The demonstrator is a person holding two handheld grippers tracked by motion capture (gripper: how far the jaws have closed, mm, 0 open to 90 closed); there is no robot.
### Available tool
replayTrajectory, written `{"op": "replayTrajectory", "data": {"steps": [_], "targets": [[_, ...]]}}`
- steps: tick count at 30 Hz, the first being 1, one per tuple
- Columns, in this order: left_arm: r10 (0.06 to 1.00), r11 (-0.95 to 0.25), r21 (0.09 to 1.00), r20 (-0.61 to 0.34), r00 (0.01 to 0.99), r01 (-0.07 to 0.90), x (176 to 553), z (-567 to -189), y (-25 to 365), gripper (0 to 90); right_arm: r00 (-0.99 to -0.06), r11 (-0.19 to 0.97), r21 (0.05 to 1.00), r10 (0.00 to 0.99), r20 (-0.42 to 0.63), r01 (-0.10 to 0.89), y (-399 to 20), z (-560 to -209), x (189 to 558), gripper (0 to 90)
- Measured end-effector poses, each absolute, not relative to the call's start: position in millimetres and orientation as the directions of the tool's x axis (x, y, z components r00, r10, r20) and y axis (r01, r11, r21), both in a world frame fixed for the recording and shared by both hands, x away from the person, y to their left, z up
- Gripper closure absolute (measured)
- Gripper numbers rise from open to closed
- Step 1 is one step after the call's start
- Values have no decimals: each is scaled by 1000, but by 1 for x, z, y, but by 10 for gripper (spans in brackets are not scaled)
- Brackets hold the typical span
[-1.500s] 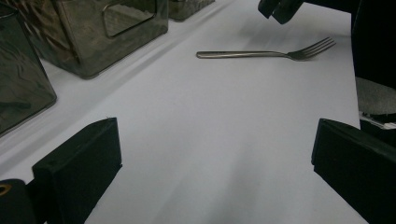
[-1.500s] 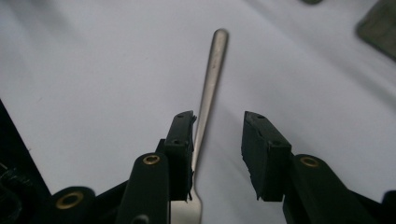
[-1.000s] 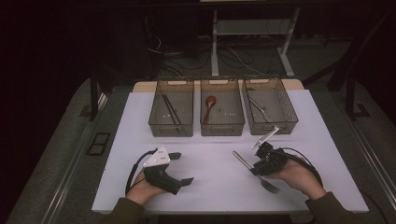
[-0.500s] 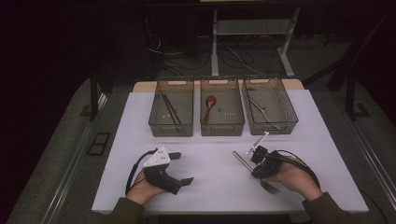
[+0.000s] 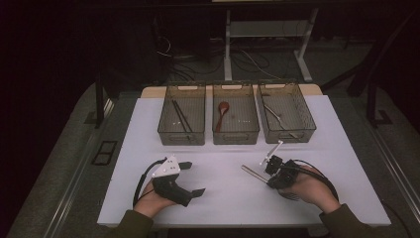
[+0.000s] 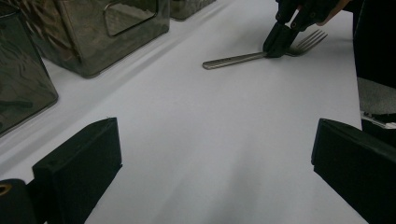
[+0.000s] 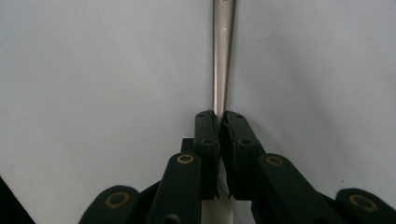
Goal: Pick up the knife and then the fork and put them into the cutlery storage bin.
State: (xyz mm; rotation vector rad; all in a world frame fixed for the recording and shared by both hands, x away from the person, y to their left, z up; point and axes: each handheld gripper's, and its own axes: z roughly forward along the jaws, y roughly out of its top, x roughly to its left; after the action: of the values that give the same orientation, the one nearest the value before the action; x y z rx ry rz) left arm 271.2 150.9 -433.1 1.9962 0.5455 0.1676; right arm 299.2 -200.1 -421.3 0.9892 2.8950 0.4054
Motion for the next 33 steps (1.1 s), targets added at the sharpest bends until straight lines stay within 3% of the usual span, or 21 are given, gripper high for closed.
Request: {"op": "replayTrajectory", "data": {"steps": [12,33], "targets": [[453,-379,874,-113,884,305,272,-433,152,6,-751,664,392,650,118,637,-230,-415,309,831],[452,-378,874,-114,885,305,272,-433,153,5,-718,557,545,685,124,626,-260,-398,309,831]]}}
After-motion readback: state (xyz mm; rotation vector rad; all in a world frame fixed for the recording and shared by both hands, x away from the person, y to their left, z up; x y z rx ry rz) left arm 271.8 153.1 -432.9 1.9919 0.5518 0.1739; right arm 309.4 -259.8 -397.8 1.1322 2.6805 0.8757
